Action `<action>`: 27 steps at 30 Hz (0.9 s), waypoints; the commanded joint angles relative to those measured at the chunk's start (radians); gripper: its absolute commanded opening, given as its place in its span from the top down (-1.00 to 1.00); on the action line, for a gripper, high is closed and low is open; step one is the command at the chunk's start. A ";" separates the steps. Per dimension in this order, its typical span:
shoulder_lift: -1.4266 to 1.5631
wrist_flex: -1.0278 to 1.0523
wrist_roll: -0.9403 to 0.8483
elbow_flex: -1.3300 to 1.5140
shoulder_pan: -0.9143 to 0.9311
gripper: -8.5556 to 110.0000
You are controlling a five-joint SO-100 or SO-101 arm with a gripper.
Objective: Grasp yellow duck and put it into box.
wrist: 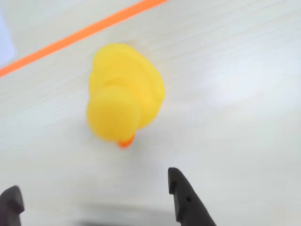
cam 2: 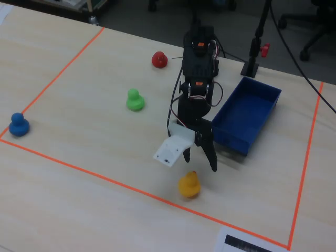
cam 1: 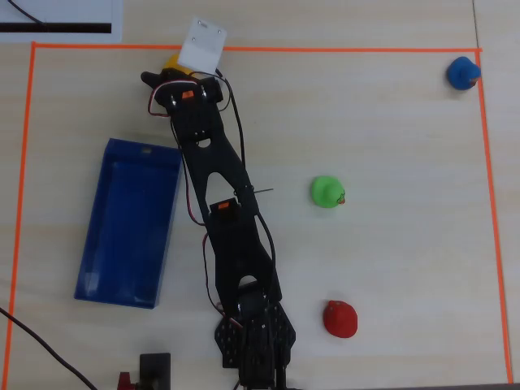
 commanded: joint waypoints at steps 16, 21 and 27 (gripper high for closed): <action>-0.149 -0.242 -0.064 -0.149 0.044 0.22; -0.176 -0.282 -0.084 -0.153 0.057 0.43; -0.129 -0.216 -0.003 -0.141 0.069 0.86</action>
